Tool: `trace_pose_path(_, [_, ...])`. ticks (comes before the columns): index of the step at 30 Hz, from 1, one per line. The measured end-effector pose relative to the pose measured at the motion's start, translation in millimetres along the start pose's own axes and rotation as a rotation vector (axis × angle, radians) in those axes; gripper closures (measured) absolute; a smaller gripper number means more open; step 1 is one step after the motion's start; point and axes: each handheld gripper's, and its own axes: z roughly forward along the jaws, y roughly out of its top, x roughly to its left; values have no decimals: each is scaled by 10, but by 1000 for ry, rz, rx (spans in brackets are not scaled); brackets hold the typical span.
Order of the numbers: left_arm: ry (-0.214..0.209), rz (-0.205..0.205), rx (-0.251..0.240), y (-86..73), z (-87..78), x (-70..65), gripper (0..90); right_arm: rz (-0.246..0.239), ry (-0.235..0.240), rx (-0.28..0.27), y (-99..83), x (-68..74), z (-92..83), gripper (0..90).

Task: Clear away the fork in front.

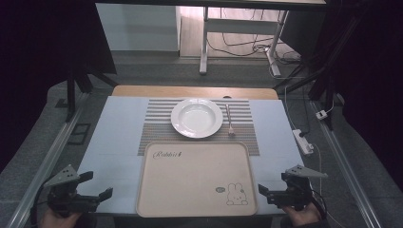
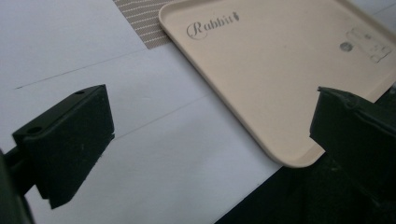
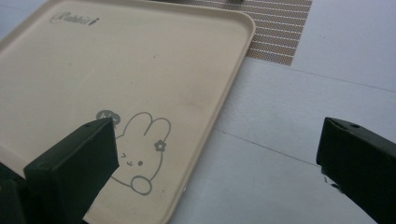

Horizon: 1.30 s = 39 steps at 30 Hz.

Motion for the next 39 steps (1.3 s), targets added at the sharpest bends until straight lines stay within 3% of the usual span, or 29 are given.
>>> trace_pose_path(10, [-31, -1, 5, 1, 9, 21, 15, -27, 14, 30, 10, 25, 28, 0])
trace_pose_path(19, [-29, 10, 9, 11, 18, 11, 14, -20, 17, 22, 6, 17, 16, 0])
trace_pose_path(20, [-47, -2, 9, 12, 18, 14, 11, -23, 11, 25, 7, 20, 17, 0])
trace_pose_path(27, [-34, 3, 19, 17, 26, 4, 4, -39, 6, 27, 12, 42, 20, 0])
trace_pose_path(33, [-31, 0, 23, 20, 33, 3, 5, -114, -32, 16, 29, 74, 26, 0])
trace_pose_path(39, [-31, -2, 25, 21, 38, 5, 6, -175, -34, 17, 63, 87, 36, 0])
